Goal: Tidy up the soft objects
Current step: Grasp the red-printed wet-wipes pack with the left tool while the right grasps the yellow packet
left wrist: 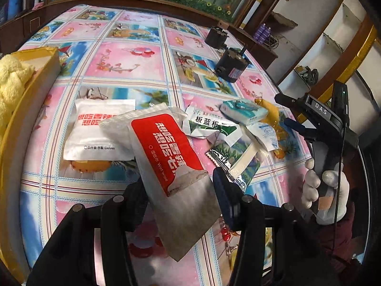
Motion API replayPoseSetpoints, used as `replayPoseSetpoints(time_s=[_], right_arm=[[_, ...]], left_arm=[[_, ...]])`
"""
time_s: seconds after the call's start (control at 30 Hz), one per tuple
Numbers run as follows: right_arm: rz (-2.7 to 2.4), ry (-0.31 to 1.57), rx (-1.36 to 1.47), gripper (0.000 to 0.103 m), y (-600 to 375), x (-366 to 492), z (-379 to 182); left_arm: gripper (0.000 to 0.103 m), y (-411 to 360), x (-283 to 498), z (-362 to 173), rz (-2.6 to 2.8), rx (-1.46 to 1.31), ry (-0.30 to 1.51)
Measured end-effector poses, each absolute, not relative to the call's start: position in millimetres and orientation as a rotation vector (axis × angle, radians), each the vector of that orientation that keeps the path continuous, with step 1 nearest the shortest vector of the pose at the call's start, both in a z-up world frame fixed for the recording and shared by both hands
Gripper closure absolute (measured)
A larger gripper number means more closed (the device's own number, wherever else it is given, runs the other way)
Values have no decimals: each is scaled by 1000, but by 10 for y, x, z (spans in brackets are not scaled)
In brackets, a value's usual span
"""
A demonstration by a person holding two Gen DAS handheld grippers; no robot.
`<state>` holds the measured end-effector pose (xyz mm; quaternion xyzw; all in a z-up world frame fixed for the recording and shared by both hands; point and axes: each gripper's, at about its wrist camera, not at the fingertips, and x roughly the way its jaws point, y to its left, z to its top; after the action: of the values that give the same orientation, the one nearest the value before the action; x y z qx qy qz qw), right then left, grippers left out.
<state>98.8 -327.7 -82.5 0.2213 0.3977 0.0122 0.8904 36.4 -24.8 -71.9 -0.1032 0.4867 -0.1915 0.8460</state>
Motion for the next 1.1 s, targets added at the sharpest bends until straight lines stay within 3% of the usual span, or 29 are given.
replayPoseSetpoints(time_s=[0.17, 0.2, 0.23, 0.3, 0.37, 0.7, 1.1], right_arm=[[-55, 885, 368, 25, -3095, 1121, -941], [-62, 887, 341, 42, -3060, 1124, -943], [-53, 894, 327, 52, -3032, 1123, -950], [-35, 888, 318, 58, -3008, 1081, -932], [-33, 868, 326, 58, -3034, 998, -883], [16, 690, 324, 59, -2972, 524, -185], [438, 744, 188, 59, -1344, 540, 54]], left_arm=[[49, -330, 428, -772, -364, -161, 1015], [49, -344, 439, -771, -355, -151, 1008], [50, -346, 444, -774, -353, -149, 1000], [58, -332, 438, -777, -377, -162, 990], [64, -280, 409, -770, -404, -199, 980], [64, 195, 24, -270, -428, -341, 833], [63, 1475, -428, -183, -123, -422, 784]])
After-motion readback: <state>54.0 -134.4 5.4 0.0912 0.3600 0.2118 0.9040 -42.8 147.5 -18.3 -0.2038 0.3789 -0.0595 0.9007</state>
